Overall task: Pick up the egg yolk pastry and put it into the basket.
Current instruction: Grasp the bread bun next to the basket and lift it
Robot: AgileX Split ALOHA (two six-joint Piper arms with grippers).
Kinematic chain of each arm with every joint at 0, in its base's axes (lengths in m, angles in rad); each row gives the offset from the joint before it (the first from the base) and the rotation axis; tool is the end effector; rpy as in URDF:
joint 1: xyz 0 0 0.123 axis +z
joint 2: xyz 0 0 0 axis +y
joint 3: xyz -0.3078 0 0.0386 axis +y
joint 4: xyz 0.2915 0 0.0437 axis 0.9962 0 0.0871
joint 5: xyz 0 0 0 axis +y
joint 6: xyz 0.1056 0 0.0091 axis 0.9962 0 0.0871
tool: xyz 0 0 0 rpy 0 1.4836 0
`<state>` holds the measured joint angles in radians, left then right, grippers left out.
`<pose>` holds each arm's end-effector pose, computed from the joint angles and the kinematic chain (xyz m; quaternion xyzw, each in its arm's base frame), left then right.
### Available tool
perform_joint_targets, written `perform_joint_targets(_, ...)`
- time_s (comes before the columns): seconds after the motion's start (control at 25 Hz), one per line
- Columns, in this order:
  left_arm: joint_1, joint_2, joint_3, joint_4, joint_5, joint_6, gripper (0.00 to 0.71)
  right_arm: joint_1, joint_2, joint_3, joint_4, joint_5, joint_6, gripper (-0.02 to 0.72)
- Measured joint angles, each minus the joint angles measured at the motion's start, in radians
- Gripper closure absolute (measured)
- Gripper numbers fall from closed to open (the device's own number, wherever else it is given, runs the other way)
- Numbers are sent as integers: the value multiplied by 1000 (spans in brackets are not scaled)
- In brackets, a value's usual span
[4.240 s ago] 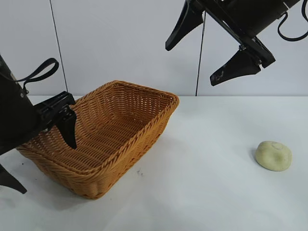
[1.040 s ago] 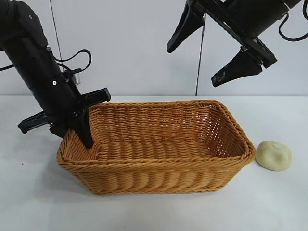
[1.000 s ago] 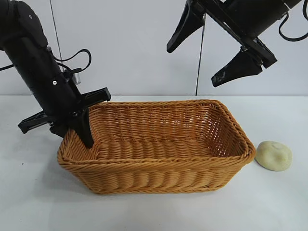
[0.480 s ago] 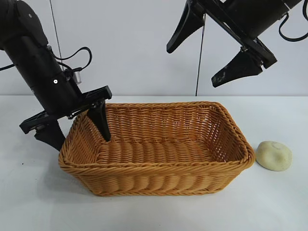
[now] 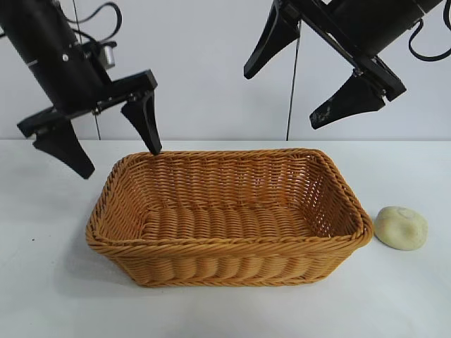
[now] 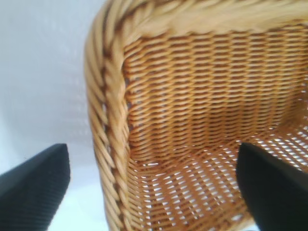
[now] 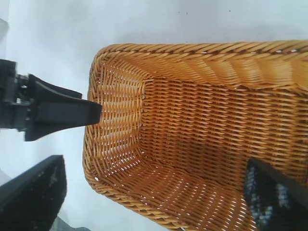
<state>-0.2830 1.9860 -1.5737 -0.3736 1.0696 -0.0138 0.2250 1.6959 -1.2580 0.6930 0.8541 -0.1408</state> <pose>0.4366 -0.1623 0.2140 0.0575 0.9799 -0.1810 0.0603 0.3818 0.1398 0.2579 0.0017 0.9409 0.2993 0.1587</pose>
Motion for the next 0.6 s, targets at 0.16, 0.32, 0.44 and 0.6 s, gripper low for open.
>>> perform_joint_targets(0.16, 0, -3, -117, 127, 100, -8, 23, 0, 0, 0, 0, 3, 0, 10)
perform_joint_targets(0.32, 27, -3, -184, 225, 133, -26, 23, 0, 0, 0, 0, 3, 0, 10)
perform_joint_targets(0.44, 95, -3, -188, 240, 137, -27, 23, 0, 0, 0, 0, 3, 0, 10)
perform_joint_targets(0.6, 210, -3, -189, 253, 137, -27, 23, 0, 0, 0, 0, 4, 0, 10)
